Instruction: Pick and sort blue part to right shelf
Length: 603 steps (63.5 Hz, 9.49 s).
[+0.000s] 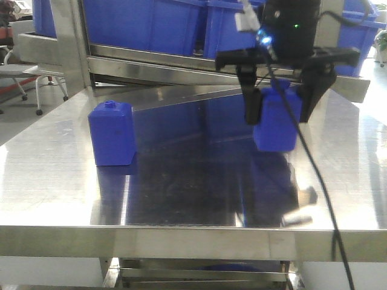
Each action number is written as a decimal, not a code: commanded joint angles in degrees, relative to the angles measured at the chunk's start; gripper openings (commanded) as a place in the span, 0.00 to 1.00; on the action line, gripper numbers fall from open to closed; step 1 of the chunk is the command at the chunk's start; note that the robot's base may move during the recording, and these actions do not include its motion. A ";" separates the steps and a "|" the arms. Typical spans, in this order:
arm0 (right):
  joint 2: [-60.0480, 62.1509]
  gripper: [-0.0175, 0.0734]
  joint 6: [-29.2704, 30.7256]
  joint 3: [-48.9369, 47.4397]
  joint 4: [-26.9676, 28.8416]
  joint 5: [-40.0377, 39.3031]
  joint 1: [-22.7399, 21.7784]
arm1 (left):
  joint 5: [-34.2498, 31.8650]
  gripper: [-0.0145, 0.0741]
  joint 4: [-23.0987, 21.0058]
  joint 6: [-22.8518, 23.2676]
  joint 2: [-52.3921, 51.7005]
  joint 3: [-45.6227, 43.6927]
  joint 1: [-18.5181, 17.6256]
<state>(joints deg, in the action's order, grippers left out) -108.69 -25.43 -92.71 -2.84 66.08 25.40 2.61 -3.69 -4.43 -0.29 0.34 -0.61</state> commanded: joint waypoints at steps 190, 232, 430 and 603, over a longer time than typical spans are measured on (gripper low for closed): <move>91.04 0.49 30.76 69.68 4.85 -63.02 -26.73 | 0.49 0.30 -0.63 0.35 0.76 -6.43 -0.61; 91.04 0.49 30.76 69.68 4.85 -63.02 -26.73 | 7.19 0.46 1.43 0.76 30.74 -28.23 -13.95; 91.04 0.49 30.76 69.68 4.85 -63.02 -26.73 | 70.32 0.93 2.86 32.59 113.24 -99.59 -28.43; 91.04 0.49 30.76 69.68 4.85 -63.02 -26.73 | 10.19 0.42 -18.41 -11.34 24.17 -25.37 0.32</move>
<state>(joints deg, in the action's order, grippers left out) -17.37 5.06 -21.42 2.54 8.81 -1.05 14.83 -21.08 -15.97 26.58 -23.70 -1.99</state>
